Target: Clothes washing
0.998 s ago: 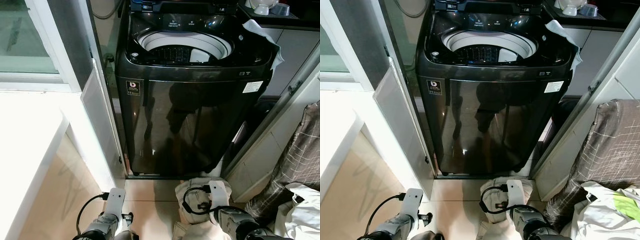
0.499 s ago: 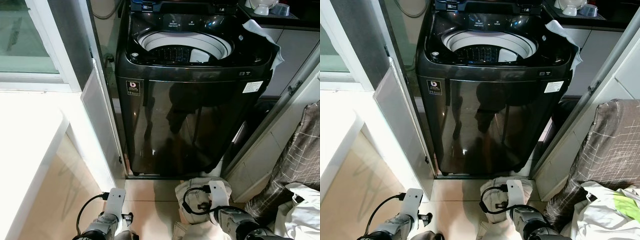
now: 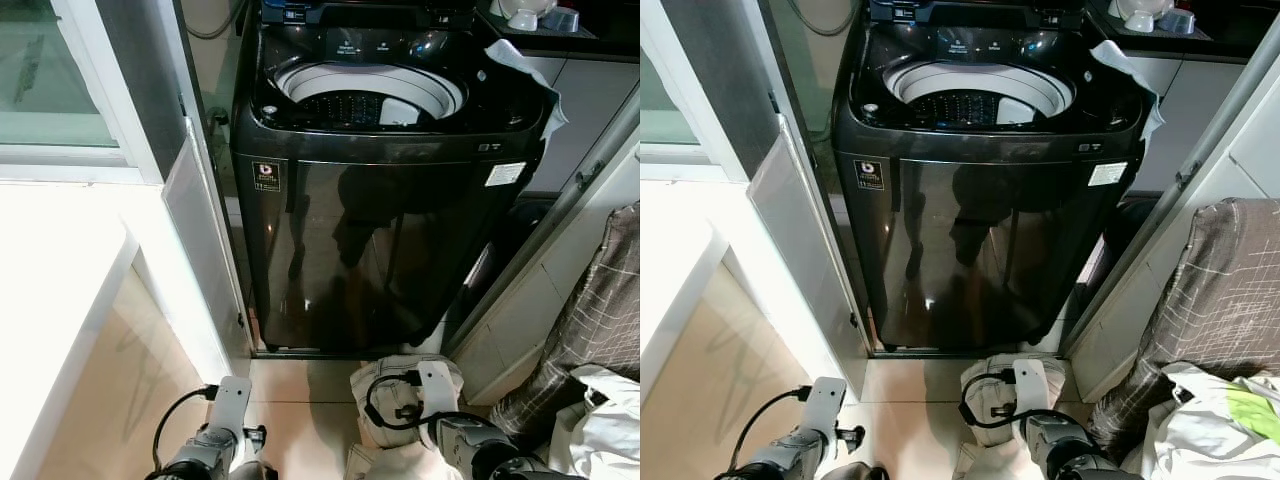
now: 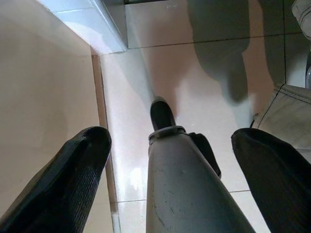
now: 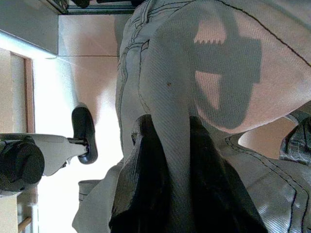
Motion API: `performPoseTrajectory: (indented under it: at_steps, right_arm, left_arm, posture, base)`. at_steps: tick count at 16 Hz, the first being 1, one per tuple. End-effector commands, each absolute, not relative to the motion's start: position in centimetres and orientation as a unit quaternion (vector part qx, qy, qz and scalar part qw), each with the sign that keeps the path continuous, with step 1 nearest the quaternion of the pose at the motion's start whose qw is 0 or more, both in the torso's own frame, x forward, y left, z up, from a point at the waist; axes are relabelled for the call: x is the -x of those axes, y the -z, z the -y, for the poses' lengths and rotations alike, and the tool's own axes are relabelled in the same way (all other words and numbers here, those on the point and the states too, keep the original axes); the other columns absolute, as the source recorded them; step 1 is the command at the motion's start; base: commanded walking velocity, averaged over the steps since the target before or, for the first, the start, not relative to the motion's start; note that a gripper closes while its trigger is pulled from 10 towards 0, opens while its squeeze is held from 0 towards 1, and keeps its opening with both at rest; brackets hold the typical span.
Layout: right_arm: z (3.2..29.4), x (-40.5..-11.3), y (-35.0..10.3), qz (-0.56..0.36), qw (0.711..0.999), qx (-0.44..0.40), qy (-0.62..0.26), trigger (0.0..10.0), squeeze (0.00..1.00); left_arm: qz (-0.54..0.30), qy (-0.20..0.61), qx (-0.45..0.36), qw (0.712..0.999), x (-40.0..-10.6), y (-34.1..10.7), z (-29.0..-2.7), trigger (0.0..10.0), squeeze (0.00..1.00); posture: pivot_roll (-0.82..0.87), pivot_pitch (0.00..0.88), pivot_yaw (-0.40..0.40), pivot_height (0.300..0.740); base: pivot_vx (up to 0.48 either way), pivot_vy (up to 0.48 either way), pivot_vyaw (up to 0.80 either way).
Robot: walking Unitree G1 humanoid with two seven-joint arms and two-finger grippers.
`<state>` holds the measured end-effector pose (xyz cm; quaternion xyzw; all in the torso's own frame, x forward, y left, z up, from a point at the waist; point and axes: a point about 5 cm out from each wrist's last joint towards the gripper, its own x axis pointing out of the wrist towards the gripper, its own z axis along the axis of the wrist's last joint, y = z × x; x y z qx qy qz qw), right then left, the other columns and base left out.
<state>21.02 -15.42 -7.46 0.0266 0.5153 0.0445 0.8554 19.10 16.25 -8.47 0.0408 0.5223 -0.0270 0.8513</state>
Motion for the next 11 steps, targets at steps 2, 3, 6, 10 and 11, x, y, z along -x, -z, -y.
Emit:
performPoseTrajectory:
  at_steps: [2,3,6,10,11]
  right_arm:
    - [15.49,-21.56,7.15,-0.508,0.860,-0.025,-0.042,0.0,0.00]
    - [15.51,-21.56,7.15,-0.508,0.860,-0.025,-0.042,0.0,0.00]
    - [15.56,-21.55,7.16,-0.508,0.860,-0.024,-0.041,0.0,0.00]
    - [15.57,-21.46,7.21,-0.510,0.859,-0.024,-0.042,0.0,0.00]
    - [15.57,-21.45,7.21,-0.510,0.859,-0.024,-0.042,0.0,0.00]
  left_arm:
    - [-0.523,0.033,-0.043,0.851,-19.16,8.45,-16.04,10.0,0.00]
    - [-0.522,0.033,-0.042,0.851,-19.19,8.44,-16.01,10.0,0.00]
    - [-0.522,0.033,-0.041,0.851,-19.26,8.41,-15.91,10.0,0.00]
    - [-0.522,0.034,-0.040,0.851,-19.25,8.42,-15.86,10.0,0.00]
    - [-0.522,0.034,-0.041,0.851,-19.25,8.42,-15.86,10.0,0.00]
  posture:
    - [-0.08,0.000,-0.001,0.740]
    - [-0.08,0.000,-0.001,0.740]
    - [-0.08,0.000,-0.003,0.740]
    - [-0.08,0.000,-0.003,0.740]
    - [-0.08,0.000,-0.003,0.740]
  base:
    - [0.000,0.000,0.00]
    - [0.000,0.000,0.00]
    - [0.000,0.000,0.00]
    - [0.000,0.000,0.00]
    - [0.000,0.000,0.00]
